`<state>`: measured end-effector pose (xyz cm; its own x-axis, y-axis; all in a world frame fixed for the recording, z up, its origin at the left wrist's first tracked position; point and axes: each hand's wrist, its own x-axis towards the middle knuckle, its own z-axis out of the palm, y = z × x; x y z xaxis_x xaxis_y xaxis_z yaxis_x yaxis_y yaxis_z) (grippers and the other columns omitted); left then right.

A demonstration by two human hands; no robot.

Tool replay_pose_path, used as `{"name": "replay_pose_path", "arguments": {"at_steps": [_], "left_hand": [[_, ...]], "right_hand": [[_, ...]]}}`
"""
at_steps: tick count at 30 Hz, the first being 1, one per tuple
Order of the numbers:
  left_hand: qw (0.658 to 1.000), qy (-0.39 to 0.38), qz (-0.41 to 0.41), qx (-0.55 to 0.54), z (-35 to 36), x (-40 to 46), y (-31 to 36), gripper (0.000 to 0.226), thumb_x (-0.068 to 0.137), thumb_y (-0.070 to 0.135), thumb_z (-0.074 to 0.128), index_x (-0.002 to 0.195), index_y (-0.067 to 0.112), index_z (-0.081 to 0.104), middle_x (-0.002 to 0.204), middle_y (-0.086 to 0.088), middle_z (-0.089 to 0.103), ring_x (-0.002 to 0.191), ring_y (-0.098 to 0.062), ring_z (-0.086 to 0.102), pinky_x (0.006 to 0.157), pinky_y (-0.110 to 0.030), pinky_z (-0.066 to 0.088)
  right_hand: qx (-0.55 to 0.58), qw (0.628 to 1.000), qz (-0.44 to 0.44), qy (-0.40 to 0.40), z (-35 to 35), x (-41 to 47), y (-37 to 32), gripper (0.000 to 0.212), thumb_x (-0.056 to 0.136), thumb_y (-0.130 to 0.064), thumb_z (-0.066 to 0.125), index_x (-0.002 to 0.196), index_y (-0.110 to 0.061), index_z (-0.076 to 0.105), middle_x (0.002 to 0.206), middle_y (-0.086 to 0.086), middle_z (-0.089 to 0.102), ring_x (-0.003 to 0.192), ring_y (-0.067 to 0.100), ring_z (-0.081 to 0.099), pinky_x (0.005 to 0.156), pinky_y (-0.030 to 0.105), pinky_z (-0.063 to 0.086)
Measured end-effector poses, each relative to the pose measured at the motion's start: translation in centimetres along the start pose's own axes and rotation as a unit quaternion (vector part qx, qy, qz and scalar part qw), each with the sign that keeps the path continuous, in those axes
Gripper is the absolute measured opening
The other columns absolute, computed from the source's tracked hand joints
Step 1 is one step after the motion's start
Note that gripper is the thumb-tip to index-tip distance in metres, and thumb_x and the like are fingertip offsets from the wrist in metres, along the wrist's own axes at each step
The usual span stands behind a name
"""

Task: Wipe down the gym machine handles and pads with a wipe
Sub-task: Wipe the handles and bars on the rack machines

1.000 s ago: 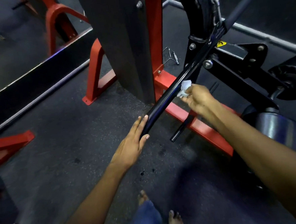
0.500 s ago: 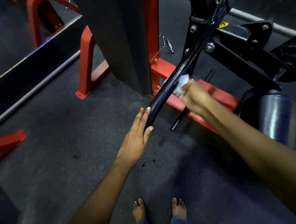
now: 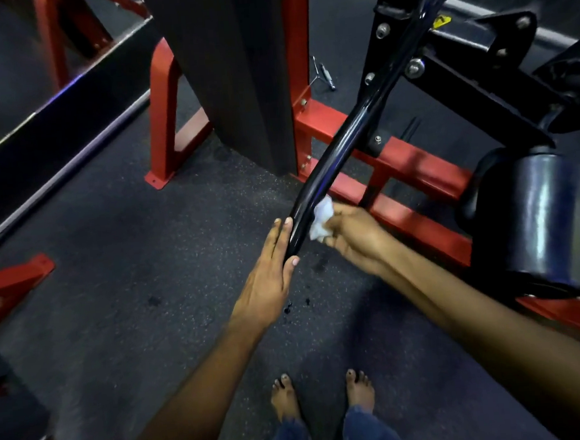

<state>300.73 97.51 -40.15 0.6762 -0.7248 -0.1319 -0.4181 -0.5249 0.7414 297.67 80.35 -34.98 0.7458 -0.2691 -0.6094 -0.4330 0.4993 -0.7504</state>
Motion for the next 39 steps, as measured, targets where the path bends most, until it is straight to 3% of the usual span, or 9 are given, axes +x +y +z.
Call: {"name": "replay_pose_path", "arguments": {"at_steps": [3,7,13,20,26,29,32,36,39], "left_hand": [[1.0,0.003,0.005,-0.004,0.0,-0.3,-0.3,0.054,0.1,0.043,0.025,0.144,0.045,-0.006,0.162,0.01,-0.001,0.148,-0.006,0.004,0.114,-0.024,0.014],[1.0,0.001,-0.001,-0.01,0.0,-1.2,-1.0,0.055,0.101,0.044,0.025,0.146,0.044,-0.007,0.162,0.009,-0.002,0.148,-0.008,0.003,0.112,-0.024,0.013],[0.999,-0.008,-0.001,-0.039,0.3,-3.6,-3.3,0.052,0.094,0.064,0.016,0.14,0.063,-0.01,0.161,0.014,-0.002,0.145,0.0,0.002,0.113,-0.025,0.014],[0.998,-0.029,-0.011,-0.053,0.3,-5.2,-5.0,0.053,0.096,0.064,0.014,0.144,0.059,-0.007,0.161,0.018,-0.003,0.144,0.008,-0.001,0.114,-0.029,0.014],[0.997,-0.023,-0.002,-0.068,0.3,-5.1,-5.1,0.051,0.096,0.065,0.013,0.143,0.058,-0.005,0.163,0.011,0.0,0.142,0.012,0.0,0.109,-0.009,0.008],[0.998,-0.025,-0.005,-0.053,0.3,-5.3,-5.4,0.051,0.095,0.065,0.012,0.143,0.059,-0.007,0.162,0.012,-0.001,0.143,0.009,0.0,0.111,-0.013,0.008],[0.999,-0.022,-0.006,-0.045,0.5,-5.4,-5.3,0.052,0.095,0.064,0.012,0.143,0.057,-0.007,0.162,0.013,-0.001,0.143,0.009,0.0,0.114,-0.024,0.012],[0.999,-0.023,-0.015,-0.045,0.3,-5.5,-5.0,0.049,0.095,0.066,0.012,0.139,0.064,-0.008,0.162,0.013,0.0,0.139,0.015,-0.002,0.115,-0.031,0.015],[0.998,-0.04,-0.022,-0.038,-0.2,-5.7,-4.7,0.05,0.094,0.065,0.013,0.139,0.064,-0.008,0.161,0.017,-0.004,0.14,0.012,-0.003,0.117,-0.035,0.019]], "right_hand": [[-0.004,1.0,-0.015,0.011,0.1,0.1,-0.1,0.034,0.083,0.02,0.033,0.078,-0.005,0.056,0.073,0.013,0.052,0.062,0.018,0.052,0.062,0.024,0.046],[0.157,0.981,-0.072,0.089,0.3,1.5,-0.6,0.035,0.09,0.016,0.03,0.089,-0.006,0.057,0.079,0.007,0.055,0.066,0.014,0.051,0.065,0.021,0.045],[0.0,1.0,0.024,-0.003,1.9,-2.4,5.4,0.033,0.087,0.016,0.035,0.098,0.001,0.061,0.084,0.013,0.059,0.074,0.018,0.054,0.07,0.024,0.044],[0.091,0.994,-0.031,0.047,2.3,-1.2,4.8,0.034,0.091,0.014,0.033,0.091,-0.008,0.06,0.082,0.007,0.059,0.069,0.012,0.055,0.064,0.019,0.047],[-0.078,0.99,0.107,-0.043,4.2,-4.4,11.2,0.034,0.088,0.014,0.036,0.102,-0.003,0.062,0.091,0.016,0.063,0.074,0.02,0.056,0.065,0.024,0.045],[0.045,0.996,0.069,0.022,3.3,-2.5,8.6,0.034,0.089,0.016,0.035,0.116,0.006,0.054,0.088,0.018,0.063,0.066,0.018,0.059,0.061,0.023,0.049],[0.164,0.984,-0.016,0.075,2.3,-1.0,5.4,0.03,0.091,0.014,0.033,0.095,-0.001,0.059,0.073,0.008,0.062,0.059,0.012,0.058,0.062,0.022,0.046],[-0.049,0.995,0.014,0.083,2.1,-1.9,5.1,0.026,0.089,0.009,0.047,0.107,0.0,0.064,0.091,0.01,0.068,0.079,0.019,0.061,0.073,0.026,0.048],[-0.177,0.927,-0.136,0.303,0.6,-2.7,3.5,0.03,0.088,0.002,0.053,0.114,-0.005,0.067,0.103,0.0,0.068,0.09,0.009,0.063,0.075,0.015,0.045]]}}
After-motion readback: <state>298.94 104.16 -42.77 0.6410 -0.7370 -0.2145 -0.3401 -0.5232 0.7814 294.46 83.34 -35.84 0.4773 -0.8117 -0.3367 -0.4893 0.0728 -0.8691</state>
